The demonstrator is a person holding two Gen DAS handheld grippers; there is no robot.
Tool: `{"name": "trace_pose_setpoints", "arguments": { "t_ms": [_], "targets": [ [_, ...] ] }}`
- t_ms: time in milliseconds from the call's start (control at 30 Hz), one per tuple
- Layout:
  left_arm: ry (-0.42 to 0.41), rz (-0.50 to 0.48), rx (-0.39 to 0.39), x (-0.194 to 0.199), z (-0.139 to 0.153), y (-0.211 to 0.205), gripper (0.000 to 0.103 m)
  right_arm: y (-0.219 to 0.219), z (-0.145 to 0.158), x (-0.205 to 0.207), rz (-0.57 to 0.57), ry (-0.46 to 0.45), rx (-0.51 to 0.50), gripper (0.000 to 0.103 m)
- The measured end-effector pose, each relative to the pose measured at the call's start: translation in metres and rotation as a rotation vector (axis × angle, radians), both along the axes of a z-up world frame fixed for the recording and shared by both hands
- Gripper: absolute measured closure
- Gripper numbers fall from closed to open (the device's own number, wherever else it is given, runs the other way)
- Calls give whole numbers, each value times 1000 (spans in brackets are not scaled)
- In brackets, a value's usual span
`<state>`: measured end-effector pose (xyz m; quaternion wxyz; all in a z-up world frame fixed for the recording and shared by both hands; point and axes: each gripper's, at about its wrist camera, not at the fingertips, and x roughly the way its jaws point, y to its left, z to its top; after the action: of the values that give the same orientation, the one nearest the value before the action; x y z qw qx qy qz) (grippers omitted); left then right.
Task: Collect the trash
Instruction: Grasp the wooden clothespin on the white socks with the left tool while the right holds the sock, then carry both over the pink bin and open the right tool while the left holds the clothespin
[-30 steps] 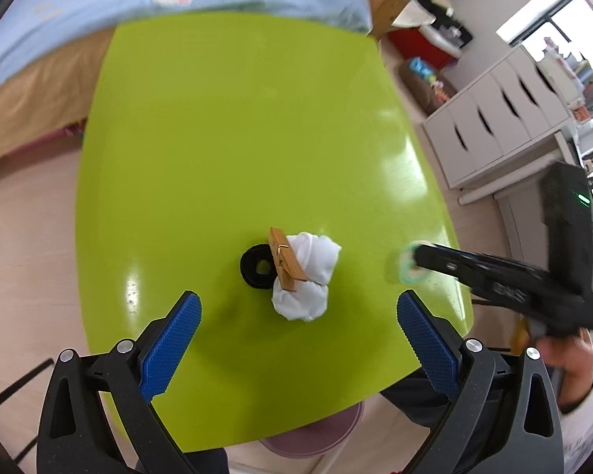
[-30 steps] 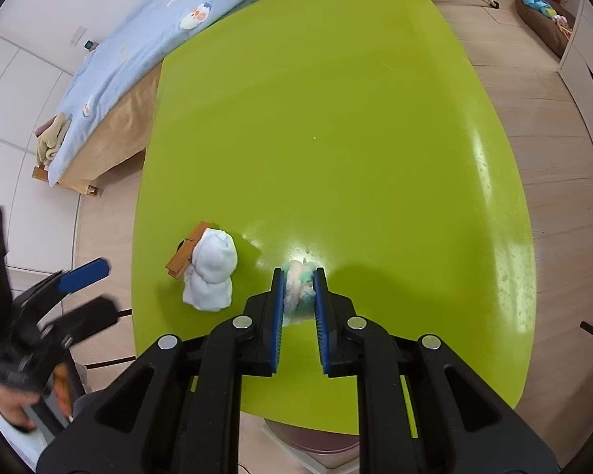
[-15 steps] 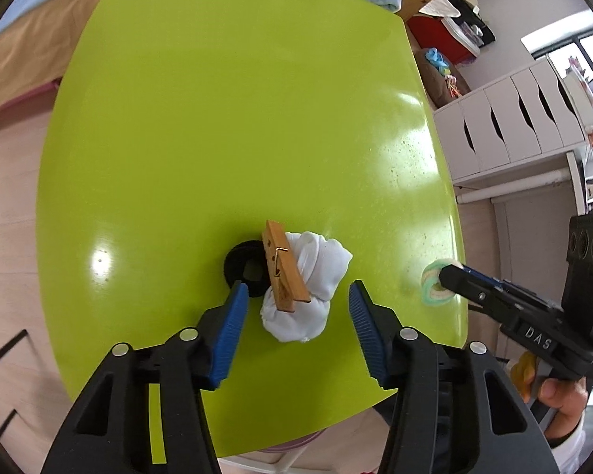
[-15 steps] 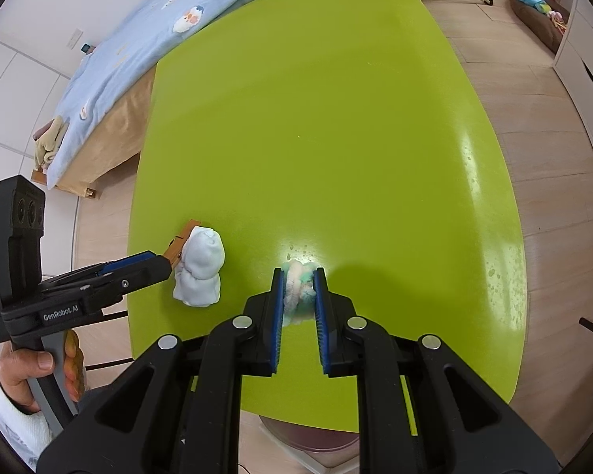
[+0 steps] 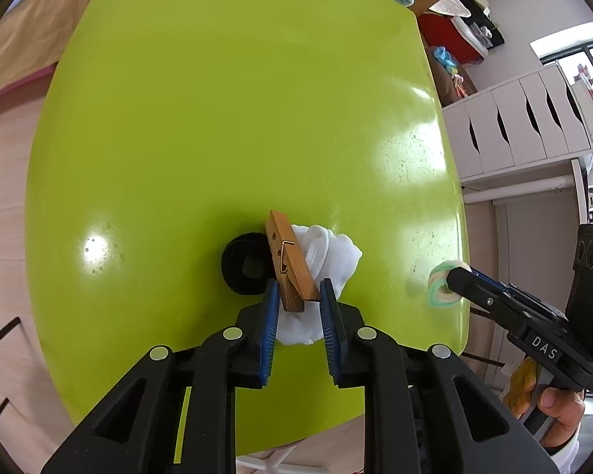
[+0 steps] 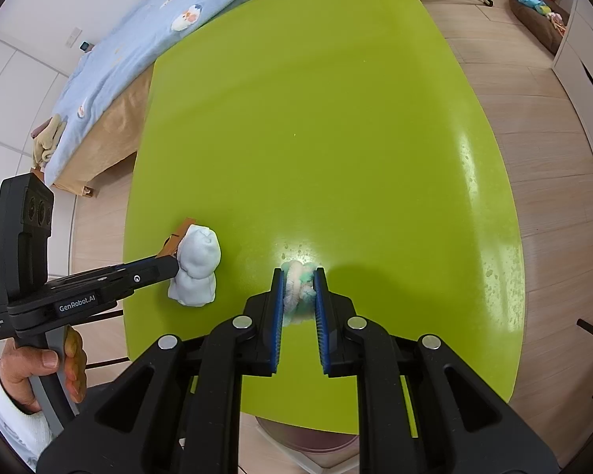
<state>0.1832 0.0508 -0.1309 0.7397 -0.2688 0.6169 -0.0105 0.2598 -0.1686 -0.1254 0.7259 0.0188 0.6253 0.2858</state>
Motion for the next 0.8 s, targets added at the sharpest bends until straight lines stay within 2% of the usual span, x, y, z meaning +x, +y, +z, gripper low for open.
{"name": "trace_pose_setpoints", "arguments": {
  "t_ms": [433,800],
  "targets": [
    [-89,-34,75,-10,25,-4,85,0,7,-9,9,-26,4,89],
    [-226,-126,234,-53,74,-28,85,-5,47,-49,71,-146,9,89]
  ]
}}
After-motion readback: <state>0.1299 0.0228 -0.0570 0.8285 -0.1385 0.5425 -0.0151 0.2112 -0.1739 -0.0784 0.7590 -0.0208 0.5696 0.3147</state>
